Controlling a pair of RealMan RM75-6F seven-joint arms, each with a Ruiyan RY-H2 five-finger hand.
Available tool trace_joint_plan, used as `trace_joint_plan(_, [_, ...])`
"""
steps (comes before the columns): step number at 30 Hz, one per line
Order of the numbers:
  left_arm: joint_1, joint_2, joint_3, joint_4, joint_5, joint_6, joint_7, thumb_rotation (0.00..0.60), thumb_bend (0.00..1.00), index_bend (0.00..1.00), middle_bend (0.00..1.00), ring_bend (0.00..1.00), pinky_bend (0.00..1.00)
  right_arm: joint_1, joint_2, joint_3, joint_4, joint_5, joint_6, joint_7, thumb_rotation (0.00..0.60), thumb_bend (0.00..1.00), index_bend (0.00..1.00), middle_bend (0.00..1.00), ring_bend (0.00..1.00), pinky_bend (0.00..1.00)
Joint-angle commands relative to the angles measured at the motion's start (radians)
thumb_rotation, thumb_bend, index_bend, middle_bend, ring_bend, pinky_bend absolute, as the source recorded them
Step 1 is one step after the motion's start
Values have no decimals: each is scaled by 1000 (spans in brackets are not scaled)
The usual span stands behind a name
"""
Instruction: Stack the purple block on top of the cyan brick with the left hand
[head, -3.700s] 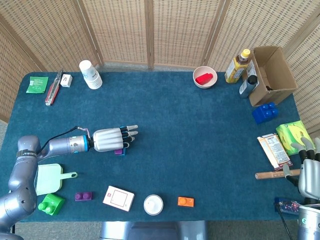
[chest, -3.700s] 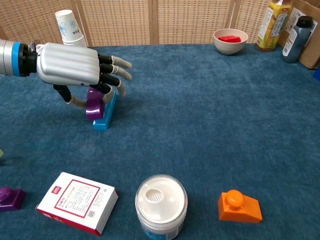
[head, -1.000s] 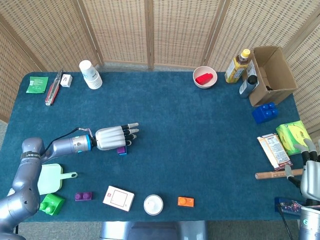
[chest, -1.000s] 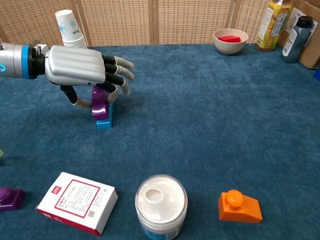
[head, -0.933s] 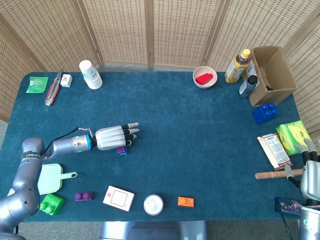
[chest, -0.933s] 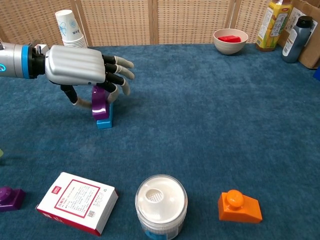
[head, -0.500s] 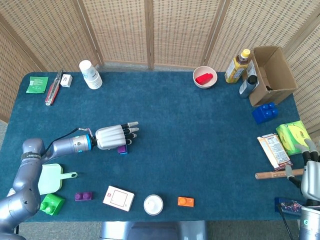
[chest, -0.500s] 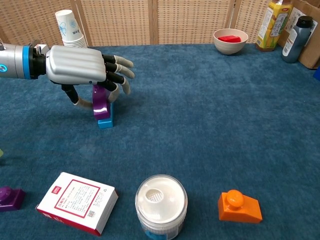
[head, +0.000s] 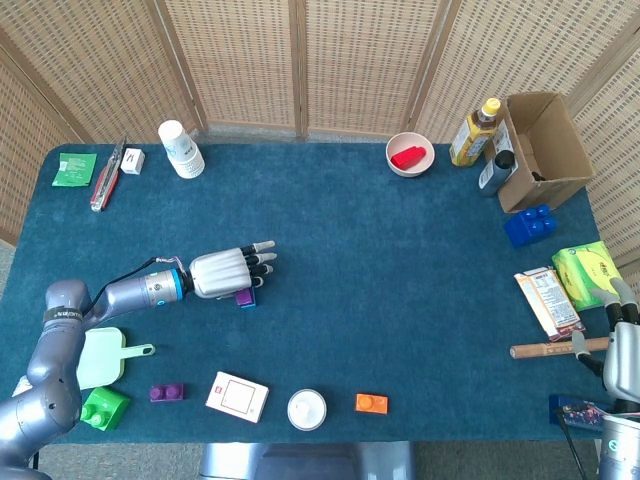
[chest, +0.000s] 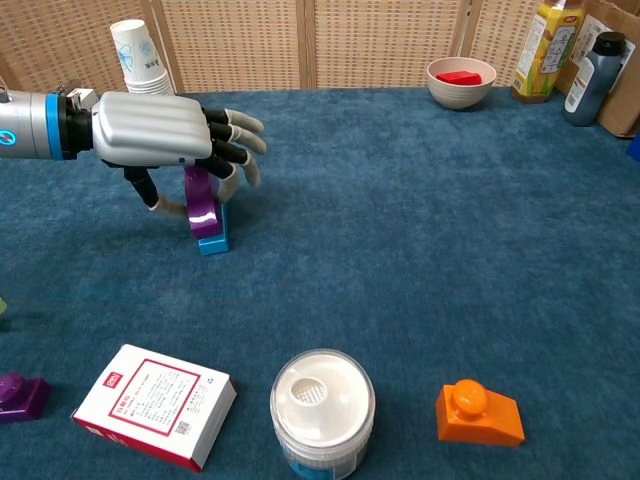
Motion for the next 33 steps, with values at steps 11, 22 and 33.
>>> trace_joint_plan(11, [3,-1,-18,-4,-19,-21,-35,600,352,320,215,103,0,-6,2,-2,6,-9,5,18,600,279,258,175,0,147])
trace_joint_plan(22, [-10,17,-25,-7,-26,-59,-10,600,353,168,133,68,0,-12,5,-3,14,-19,10,42,600,279,255,176,0,148])
trace_joint_plan(33, [0,50,-73,-44,-74,-20,-41,423,350,134,109,64,0,-9,2,-5,30,-27,-2,70,600,281,255,176,0,148])
